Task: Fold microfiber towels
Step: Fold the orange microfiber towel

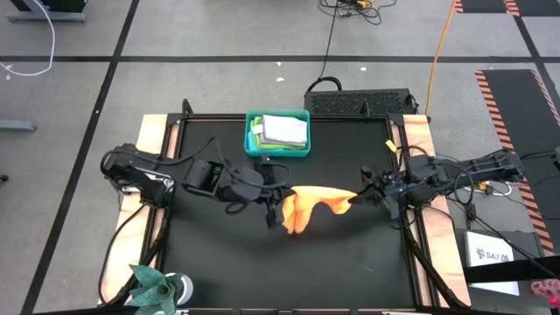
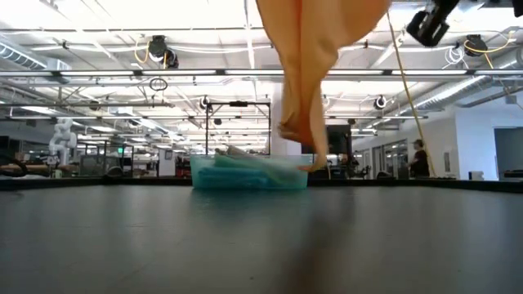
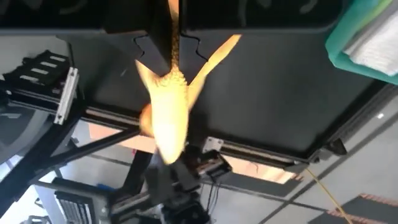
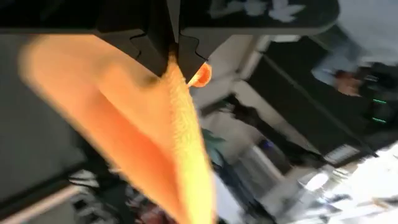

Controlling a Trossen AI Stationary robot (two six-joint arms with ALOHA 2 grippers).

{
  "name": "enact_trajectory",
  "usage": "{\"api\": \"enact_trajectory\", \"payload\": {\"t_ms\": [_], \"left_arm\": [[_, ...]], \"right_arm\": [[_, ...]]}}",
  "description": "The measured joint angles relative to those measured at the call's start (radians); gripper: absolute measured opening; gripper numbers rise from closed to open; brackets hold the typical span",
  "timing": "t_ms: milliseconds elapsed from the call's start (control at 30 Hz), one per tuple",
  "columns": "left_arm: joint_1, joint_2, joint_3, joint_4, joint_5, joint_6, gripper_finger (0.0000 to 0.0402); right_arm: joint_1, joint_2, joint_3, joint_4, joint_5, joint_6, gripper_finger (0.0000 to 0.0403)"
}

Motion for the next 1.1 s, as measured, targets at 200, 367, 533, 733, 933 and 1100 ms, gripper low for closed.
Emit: {"api": "enact_trajectory", "payload": {"t_ms": [200, 367, 533, 733, 933, 1100], "left_arm": [[-0.009, -0.004, -0.001, -0.01, 0.03, -0.039, 0.0012], [-0.009, -0.001, -0.001, -0.02, 0.121, -0.056, 0.0004], [-0.012, -0.002, -0.001, -0.05, 0.186, -0.058, 0.0024], [-0.006, -0.003, 0.0, -0.181, 0.075, -0.048, 0.0006], [0.028, 0.022, -0.061, -0.189, 0.108, -0.037, 0.002], [0.073, 0.031, -0.091, -0.166, 0.079, 0.044, 0.0008]], "right_arm": [[0.0, 0.004, 0.0, -0.209, 0.157, -0.051, 0.0], [-0.001, 0.008, 0.0, -0.203, 0.299, -0.11, 0.0], [-0.001, 0.007, 0.0, -0.1, 0.274, -0.141, 0.0], [-0.002, -0.008, 0.001, -0.095, 0.336, -0.216, 0.0], [-0.057, -0.032, 0.058, -0.098, 0.378, -0.348, 0.0], [-0.128, -0.034, 0.11, -0.147, 0.378, -0.473, 0.0]]}}
